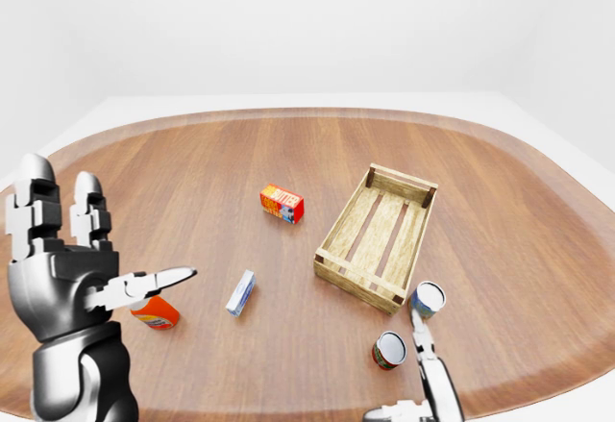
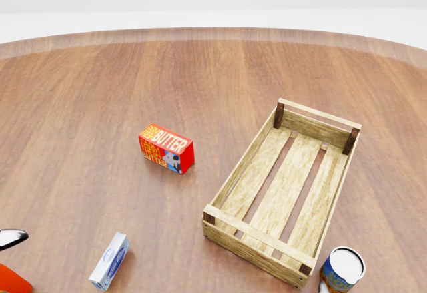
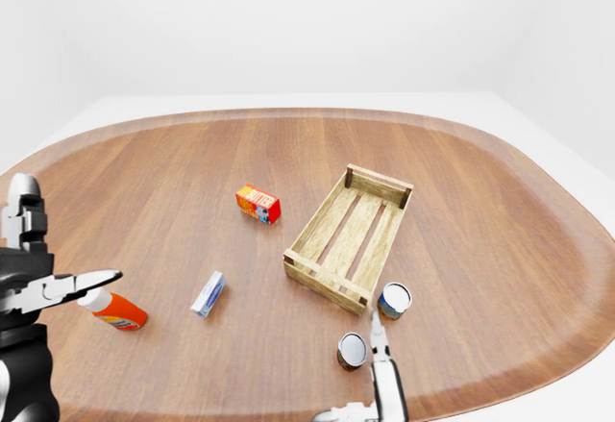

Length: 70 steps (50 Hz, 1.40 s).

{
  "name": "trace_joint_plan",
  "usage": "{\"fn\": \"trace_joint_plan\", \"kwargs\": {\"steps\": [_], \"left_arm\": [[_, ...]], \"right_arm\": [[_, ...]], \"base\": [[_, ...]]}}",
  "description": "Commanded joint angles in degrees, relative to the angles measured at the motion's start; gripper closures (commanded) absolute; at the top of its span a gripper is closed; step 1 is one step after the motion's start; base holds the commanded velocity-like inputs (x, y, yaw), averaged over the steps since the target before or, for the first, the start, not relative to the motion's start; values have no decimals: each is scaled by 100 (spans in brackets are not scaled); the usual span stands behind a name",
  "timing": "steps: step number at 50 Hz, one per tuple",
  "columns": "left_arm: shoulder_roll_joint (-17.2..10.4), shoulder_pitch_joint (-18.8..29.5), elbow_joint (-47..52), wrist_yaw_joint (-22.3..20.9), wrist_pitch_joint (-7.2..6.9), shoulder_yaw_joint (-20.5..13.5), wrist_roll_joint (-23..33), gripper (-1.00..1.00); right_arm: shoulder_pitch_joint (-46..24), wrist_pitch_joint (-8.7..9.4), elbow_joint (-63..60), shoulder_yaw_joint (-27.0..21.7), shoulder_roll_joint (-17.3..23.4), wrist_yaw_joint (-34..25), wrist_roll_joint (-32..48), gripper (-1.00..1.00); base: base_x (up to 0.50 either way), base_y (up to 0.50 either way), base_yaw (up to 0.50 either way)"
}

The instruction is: Pick up the tomato sauce, and put it in the wooden tray.

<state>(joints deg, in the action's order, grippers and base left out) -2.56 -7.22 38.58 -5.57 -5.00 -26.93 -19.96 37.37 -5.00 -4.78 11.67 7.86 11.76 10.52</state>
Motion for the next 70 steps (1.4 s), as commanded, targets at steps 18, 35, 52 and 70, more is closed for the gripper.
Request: {"fn": "trace_joint_plan", "kwargs": {"steps": [18,35,52,70], "left_arm": [[14,-16,16,-6,0,21,24,-99],[15,-19,50,-8,0,-2,5,-98],[14,-11,43,-3,0,5,12,-98],[21,-24,68,-8,0,-7,6,-99]], "right_arm": [[-107,0,215,-102,-150,-150,69,-100],[-161,0,327,-153,-171,-182,51,-100],[-223,0,461,-193,-225,-217,87,-100],[-283,0,588,-238,-251,-252,76,-100]], "base": [[0,0,0],[0,0,0],[0,0,0],[0,0,0]]}}
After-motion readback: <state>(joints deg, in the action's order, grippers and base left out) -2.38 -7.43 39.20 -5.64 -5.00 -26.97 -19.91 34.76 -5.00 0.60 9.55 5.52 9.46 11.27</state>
